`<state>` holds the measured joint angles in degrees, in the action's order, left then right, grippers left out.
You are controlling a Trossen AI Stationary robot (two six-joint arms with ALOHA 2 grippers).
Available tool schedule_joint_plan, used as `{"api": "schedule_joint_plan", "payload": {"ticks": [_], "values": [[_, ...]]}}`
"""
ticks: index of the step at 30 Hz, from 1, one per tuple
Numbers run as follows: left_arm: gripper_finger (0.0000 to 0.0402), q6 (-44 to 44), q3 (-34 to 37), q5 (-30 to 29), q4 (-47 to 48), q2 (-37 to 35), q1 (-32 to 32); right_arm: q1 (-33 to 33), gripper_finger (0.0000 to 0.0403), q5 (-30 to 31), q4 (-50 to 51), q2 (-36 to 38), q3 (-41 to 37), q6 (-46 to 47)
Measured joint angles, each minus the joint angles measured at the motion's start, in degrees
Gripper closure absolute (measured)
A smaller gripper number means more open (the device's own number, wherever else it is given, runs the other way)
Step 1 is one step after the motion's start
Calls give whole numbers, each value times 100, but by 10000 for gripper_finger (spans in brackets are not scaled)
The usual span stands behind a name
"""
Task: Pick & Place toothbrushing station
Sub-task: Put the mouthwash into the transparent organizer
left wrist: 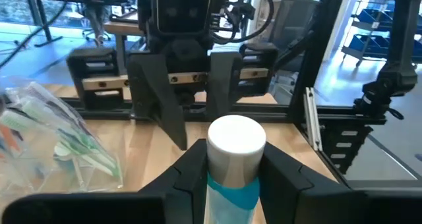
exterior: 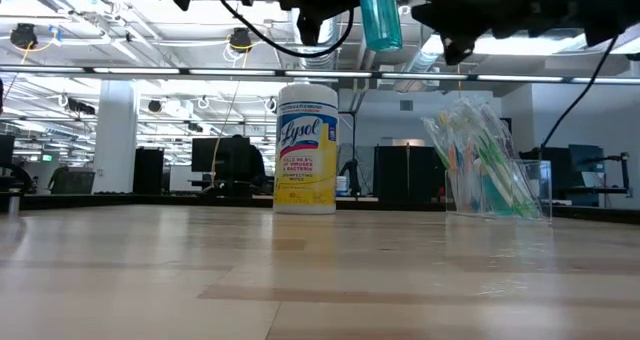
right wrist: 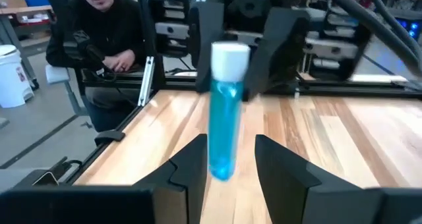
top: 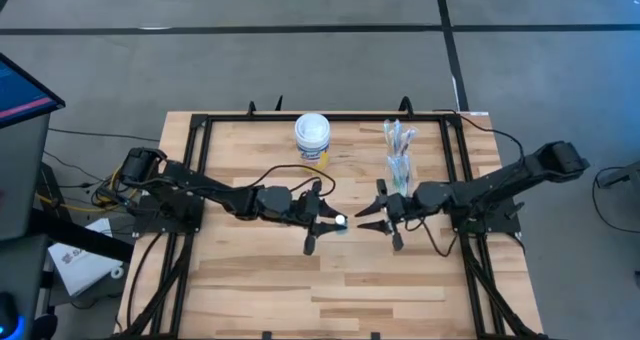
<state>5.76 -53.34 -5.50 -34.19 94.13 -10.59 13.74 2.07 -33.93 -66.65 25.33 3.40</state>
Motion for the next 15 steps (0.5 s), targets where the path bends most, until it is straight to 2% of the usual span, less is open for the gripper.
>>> {"api": "schedule_joint_plan", "payload": {"ticks": [6, 15], "values": [[312, -231, 2, 2, 36, 0, -35, -93, 285, -106, -298, -394, 203, -57], [312, -254, 4, 4, 40, 0, -35, -348, 285, -625, -583, -932, 462, -40]]}}
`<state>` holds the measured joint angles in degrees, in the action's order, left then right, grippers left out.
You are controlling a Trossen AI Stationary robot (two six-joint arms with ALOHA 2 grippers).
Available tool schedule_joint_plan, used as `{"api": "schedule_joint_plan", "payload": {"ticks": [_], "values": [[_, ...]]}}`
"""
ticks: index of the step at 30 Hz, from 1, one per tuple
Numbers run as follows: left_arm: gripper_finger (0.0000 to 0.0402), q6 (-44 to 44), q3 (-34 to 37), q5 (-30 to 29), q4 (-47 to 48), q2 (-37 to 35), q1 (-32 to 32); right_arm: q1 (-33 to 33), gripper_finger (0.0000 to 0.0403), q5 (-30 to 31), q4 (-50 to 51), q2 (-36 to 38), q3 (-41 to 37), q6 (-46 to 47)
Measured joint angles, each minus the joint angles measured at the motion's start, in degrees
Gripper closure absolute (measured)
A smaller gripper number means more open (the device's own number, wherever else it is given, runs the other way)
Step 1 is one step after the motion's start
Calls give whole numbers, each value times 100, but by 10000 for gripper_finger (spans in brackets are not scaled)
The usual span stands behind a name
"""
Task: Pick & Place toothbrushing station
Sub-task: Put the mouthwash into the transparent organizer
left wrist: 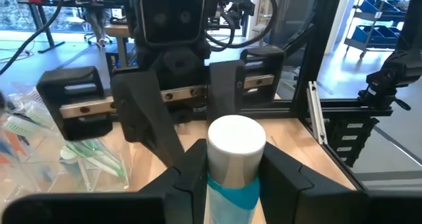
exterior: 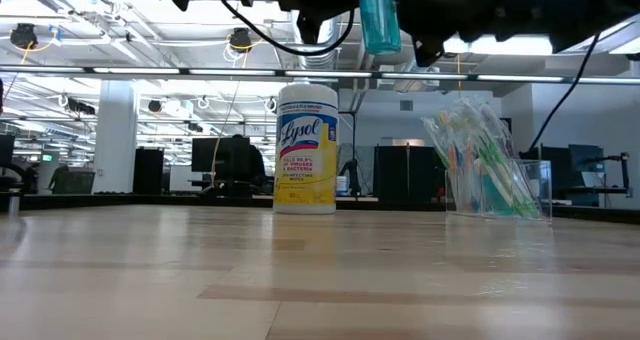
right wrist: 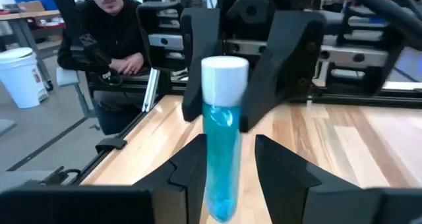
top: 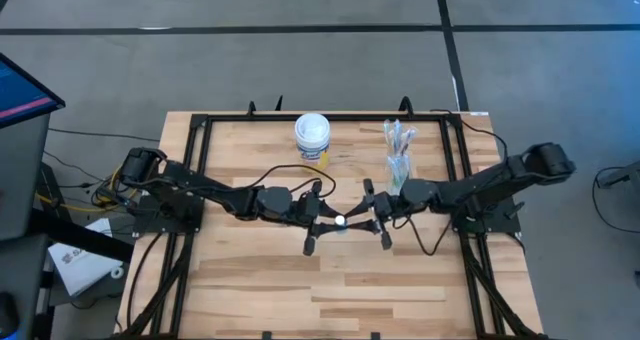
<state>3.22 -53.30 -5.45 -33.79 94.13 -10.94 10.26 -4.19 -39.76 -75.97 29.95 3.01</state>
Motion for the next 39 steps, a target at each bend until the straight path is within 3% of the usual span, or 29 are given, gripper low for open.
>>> {"api": "schedule_joint_plan", "payload": {"ticks": [9, 16, 18, 25, 34, 39], "values": [[311, -2, 4, -4, 2, 0, -2, -45, 286, -183, -158, -544, 361, -12], [309, -11, 7, -7, 64, 0, 1, -59, 353, -219, -132, -657, 440, -34], [302, -15, 7, -9, 71, 0, 2, -59, 353, -236, -116, -633, 440, -47], [267, -2, -8, -13, 9, 0, 5, -68, 353, -302, -16, -489, 440, -91], [274, -82, 221, -319, 228, -615, 3, -52, 353, -170, 487, 67, 342, -212], [282, 277, 672, -418, 267, -952, -32, -56, 353, 496, 471, 788, -221, -212]]}}
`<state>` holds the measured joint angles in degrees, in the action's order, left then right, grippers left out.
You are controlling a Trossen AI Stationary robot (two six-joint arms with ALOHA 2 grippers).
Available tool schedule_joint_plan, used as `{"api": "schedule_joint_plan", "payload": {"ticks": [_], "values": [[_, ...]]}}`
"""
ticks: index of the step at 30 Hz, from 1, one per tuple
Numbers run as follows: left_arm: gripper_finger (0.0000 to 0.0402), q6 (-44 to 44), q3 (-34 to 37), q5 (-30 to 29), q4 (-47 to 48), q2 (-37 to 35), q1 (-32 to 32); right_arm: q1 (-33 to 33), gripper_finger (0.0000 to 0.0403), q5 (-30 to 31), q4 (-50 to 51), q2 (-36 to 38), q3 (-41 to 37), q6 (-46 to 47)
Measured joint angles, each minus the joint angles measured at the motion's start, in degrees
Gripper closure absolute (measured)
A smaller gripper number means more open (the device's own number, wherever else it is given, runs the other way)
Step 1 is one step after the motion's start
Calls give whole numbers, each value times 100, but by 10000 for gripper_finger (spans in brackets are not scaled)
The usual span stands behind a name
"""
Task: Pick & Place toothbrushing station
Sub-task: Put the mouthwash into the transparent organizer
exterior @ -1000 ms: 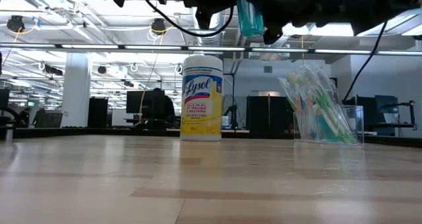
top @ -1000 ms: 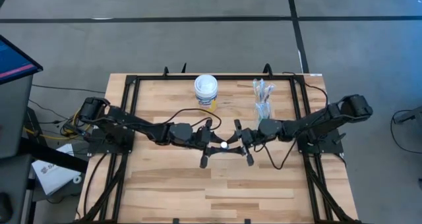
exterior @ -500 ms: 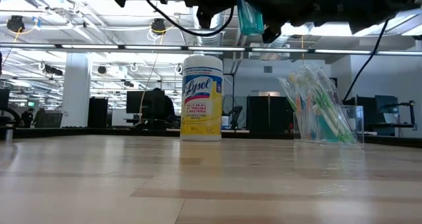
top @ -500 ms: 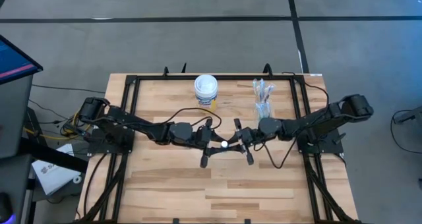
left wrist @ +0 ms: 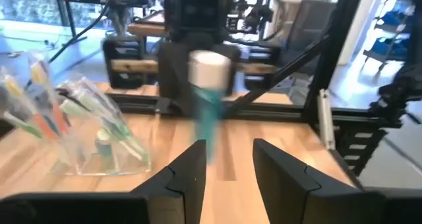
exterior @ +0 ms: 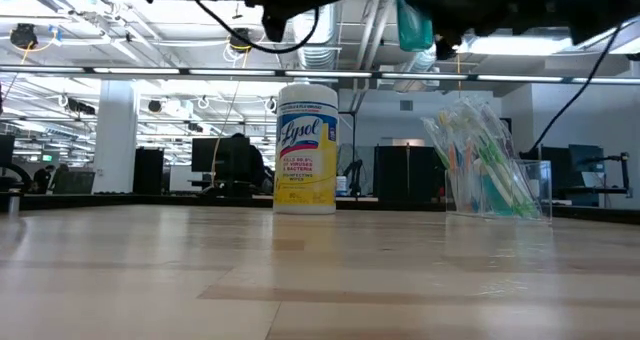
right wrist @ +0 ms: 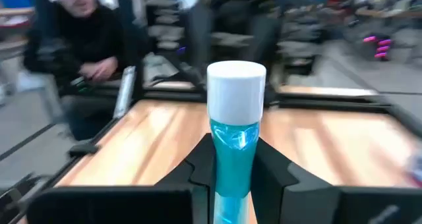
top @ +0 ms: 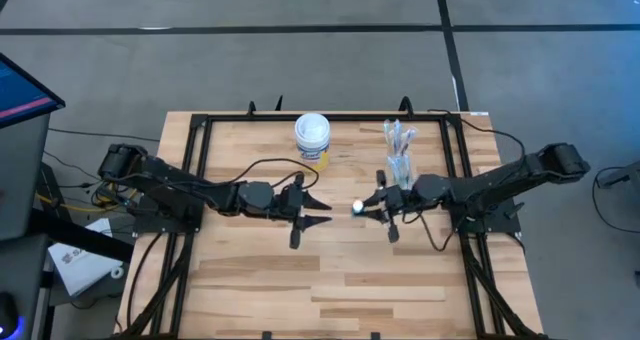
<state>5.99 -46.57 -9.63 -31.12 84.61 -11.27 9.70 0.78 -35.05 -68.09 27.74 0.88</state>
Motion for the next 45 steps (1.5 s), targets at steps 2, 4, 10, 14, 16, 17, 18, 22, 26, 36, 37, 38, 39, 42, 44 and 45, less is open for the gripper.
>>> {"api": "schedule_joint_plan", "payload": {"ticks": [2, 4, 10, 14, 16, 17, 18, 22, 26, 36, 37, 38, 39, 42, 44, 45], "values": [[285, 71, 94, -22, -85, -34, -37, -3, 353, 290, 12, 358, -192, 0], [287, 77, 193, -87, -125, -26, -94, -8, 353, 622, 151, 728, -305, -4], [292, 92, 239, -140, -223, 21, -254, -211, 353, 1467, 1184, 1768, -477, -47], [295, 95, 237, -138, -243, 18, -362, -346, 353, 1760, 1634, 2309, -576, -91], [296, 94, 237, -138, -299, 18, -424, -421, 353, 2021, 1821, 2577, -576, -170], [296, 95, 237, -138, -308, 18, -443, -462, 353, 2167, 1934, 2696, -576, -222], [296, 94, 237, -138, -305, 18, -470, -506, 353, 2285, 2048, 2808, -576, -261], [296, 94, 237, -137, -301, 18, -570, -759, 353, 2468, 2441, 3150, -576, -301], [296, 92, 237, -260, -319, 18, -660, -1055, 353, 2596, 2916, 3478, -585, -301], [296, 92, 237, -299, -325, 18, -680, -1852, 353, 2778, 3605, 4205, -583, -440], [296, 92, 237, -299, -325, 18, -680, -1932, 353, 2781, 3672, 4249, -583, -413], [296, 92, 237, -299, -325, 18, -680, -2001, 353, 2776, 3711, 4274, -582, -405], [296, 92, 237, -299, -325, 18, -680, -2057, 353, 2775, 3757, 4281, -581, -405], [296, 92, 237, -299, -327, 18, -680, -2232, 353, 2762, 3930, 4281, -581, -389], [296, 91, 237, -299, -327, 18, -680, -2356, 353, 2759, 4040, 4277, -581, -357], [296, 92, 237, -299, -327, 18, -680, -2418, 353, 2751, 4115, 4274, -581, -341]]}}
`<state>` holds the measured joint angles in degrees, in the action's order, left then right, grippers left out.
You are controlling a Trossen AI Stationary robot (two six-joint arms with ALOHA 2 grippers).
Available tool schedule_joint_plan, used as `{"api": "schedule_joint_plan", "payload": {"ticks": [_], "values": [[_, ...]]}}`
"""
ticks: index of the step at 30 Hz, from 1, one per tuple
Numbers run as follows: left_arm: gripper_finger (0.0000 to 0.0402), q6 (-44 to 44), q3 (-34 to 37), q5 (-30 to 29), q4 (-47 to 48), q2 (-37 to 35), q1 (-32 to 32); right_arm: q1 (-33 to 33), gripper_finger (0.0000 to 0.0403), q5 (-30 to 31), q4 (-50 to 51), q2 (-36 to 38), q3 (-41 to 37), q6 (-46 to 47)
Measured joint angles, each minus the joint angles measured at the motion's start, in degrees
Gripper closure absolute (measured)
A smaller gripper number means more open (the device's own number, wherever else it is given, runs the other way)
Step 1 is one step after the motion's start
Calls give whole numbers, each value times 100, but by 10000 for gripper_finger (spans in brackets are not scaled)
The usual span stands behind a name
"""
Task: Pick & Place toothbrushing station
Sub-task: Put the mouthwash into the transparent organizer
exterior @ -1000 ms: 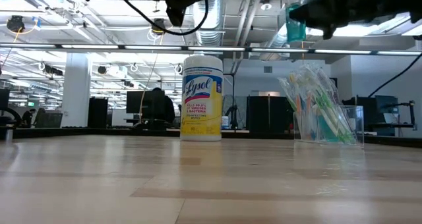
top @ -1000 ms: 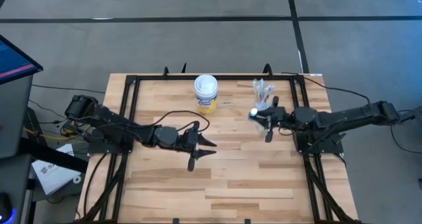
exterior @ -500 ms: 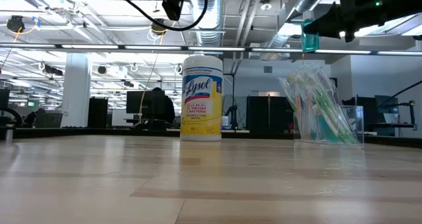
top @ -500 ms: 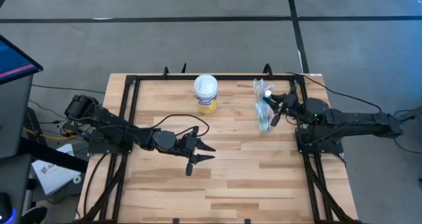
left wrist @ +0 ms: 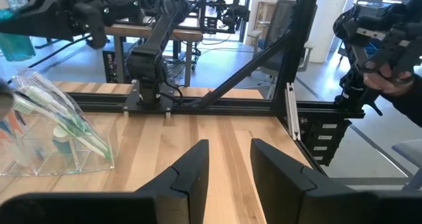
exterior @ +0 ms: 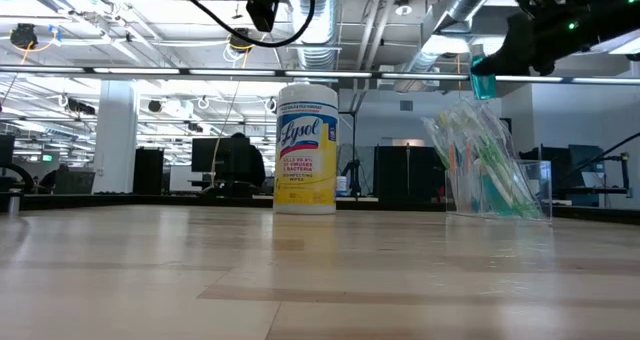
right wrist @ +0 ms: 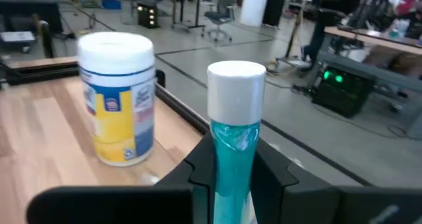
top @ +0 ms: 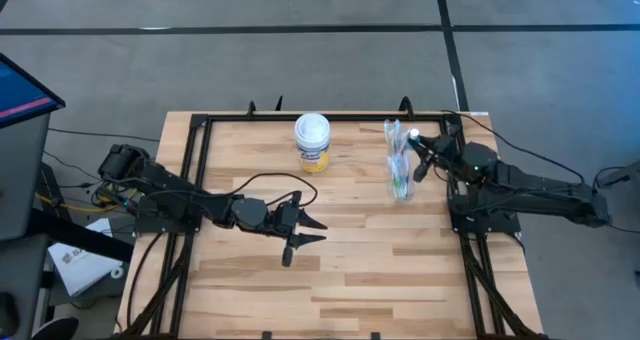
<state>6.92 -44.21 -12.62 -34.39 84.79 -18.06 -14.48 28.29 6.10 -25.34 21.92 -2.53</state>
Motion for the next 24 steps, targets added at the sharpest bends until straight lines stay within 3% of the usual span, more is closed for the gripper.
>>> {"api": "schedule_joint_plan", "payload": {"ticks": [12, 24], "values": [[296, -21, 0, 0, 0, 2, -28, -627, 353, -596, -451, 628, -1022, 320], [296, -20, 0, 0, -4, 4, -28, -733, 353, -900, -894, 828, -1789, 859]]}}
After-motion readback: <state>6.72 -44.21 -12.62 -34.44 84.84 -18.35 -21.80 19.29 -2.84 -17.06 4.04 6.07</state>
